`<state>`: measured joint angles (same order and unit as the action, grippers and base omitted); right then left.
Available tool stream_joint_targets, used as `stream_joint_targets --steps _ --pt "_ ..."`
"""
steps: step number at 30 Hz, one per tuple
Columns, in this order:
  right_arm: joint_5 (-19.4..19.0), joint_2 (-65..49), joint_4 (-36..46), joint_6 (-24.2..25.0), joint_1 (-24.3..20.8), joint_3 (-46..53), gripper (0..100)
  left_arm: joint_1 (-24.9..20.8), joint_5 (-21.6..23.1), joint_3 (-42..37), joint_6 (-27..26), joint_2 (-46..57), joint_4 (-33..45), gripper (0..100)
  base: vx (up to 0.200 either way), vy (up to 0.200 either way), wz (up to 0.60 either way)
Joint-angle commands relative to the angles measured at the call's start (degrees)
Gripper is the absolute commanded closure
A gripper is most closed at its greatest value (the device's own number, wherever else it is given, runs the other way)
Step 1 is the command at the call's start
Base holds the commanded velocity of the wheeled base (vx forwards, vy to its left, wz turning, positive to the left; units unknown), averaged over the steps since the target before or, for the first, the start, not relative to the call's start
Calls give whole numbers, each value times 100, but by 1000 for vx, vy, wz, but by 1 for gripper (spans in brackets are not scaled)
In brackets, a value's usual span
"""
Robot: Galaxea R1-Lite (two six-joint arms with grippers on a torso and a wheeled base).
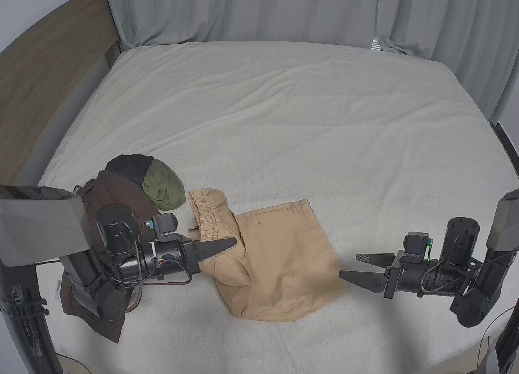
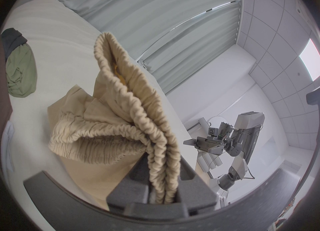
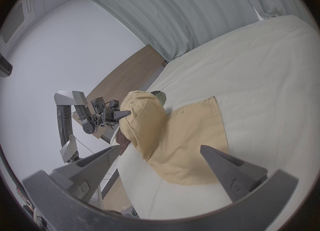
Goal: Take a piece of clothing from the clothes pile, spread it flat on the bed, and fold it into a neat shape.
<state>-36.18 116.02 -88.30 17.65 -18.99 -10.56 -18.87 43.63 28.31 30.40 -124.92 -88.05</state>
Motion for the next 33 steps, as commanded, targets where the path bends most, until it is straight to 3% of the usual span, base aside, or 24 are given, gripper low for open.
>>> stream_joint_targets --steps 1,13,20,33 --pt "-3 -9 -3 1 1 -8 0 -117 -4 166 1 -191 -1 100 0 0 0" --pt "-3 -18 -3 19 45 -113 0 -407 -83 623 36 -560 -19 100 0 0 0" --pt "-3 -35 -3 19 80 -140 0 -574 -100 834 440 -569 -54 100 0 0 0" --pt "-3 -62 -3 89 256 -315 0 -864 -92 1300 581 -1000 -72 100 0 0 0"
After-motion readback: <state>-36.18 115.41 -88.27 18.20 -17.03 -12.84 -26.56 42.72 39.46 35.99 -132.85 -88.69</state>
